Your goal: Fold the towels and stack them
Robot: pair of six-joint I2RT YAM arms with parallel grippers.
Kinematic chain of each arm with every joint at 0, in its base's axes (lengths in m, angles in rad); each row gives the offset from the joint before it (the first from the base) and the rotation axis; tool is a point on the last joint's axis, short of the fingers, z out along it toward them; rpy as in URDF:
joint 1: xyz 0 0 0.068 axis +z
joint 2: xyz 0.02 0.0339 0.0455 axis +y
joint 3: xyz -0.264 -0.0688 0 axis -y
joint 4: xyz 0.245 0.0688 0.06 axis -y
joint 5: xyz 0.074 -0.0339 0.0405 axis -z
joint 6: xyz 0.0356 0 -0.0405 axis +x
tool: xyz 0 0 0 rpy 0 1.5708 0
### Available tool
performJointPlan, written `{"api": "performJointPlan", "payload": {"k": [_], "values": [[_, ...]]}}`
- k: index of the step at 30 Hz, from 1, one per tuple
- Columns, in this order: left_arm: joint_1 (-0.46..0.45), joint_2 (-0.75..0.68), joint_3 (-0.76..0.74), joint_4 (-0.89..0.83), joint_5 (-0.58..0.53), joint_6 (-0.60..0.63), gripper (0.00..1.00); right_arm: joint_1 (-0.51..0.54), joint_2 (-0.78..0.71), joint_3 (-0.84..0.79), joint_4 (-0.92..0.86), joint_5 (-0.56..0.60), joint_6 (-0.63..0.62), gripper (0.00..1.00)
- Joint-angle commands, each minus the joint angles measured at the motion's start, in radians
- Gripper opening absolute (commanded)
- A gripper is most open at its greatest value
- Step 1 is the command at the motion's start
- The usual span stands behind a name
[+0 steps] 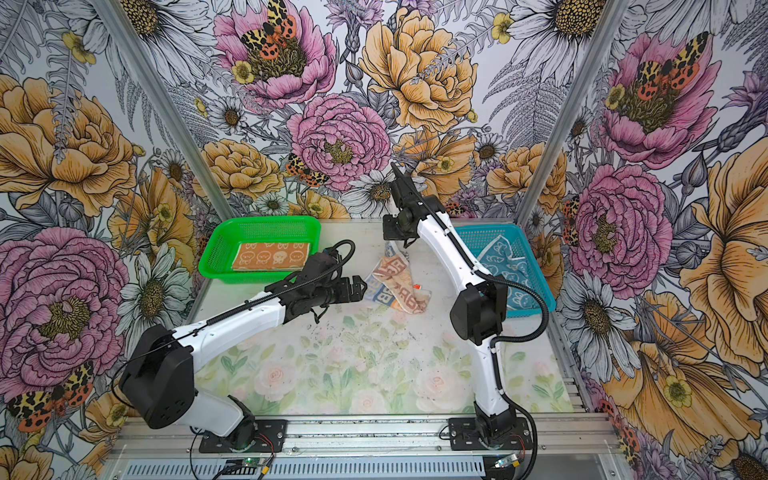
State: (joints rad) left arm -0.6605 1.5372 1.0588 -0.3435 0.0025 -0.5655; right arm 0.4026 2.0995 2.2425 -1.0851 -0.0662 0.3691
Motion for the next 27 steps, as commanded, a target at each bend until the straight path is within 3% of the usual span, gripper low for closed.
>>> {"api": "performJointPlan", "payload": {"k": [1,7,12,18,20,22,27], "values": [[-0.045,0.076,0.075,0.061,0.055,-0.020,0.99,-0.028,-0.146,-0.084,0.079,0.060,-0.029,0.00],[-0.078,0.153,0.097,0.052,0.067,-0.031,0.99,-0.153,-0.208,-0.242,0.181,0.013,-0.015,0.00],[-0.088,0.139,0.077,0.051,0.066,-0.043,0.99,-0.199,-0.078,-0.105,0.194,0.034,-0.018,0.00],[-0.094,0.077,0.040,0.028,0.042,-0.057,0.99,-0.208,0.144,0.191,0.195,0.084,-0.021,0.00],[-0.094,0.058,0.034,0.010,0.030,-0.056,0.99,-0.211,0.207,0.261,0.195,0.062,-0.022,0.09],[-0.095,0.040,0.029,-0.007,0.017,-0.051,0.99,-0.212,0.249,0.292,0.195,0.040,-0.014,0.30],[-0.083,0.034,0.031,-0.027,0.009,-0.036,0.99,-0.206,0.234,0.265,0.195,-0.044,-0.003,0.65]]}}
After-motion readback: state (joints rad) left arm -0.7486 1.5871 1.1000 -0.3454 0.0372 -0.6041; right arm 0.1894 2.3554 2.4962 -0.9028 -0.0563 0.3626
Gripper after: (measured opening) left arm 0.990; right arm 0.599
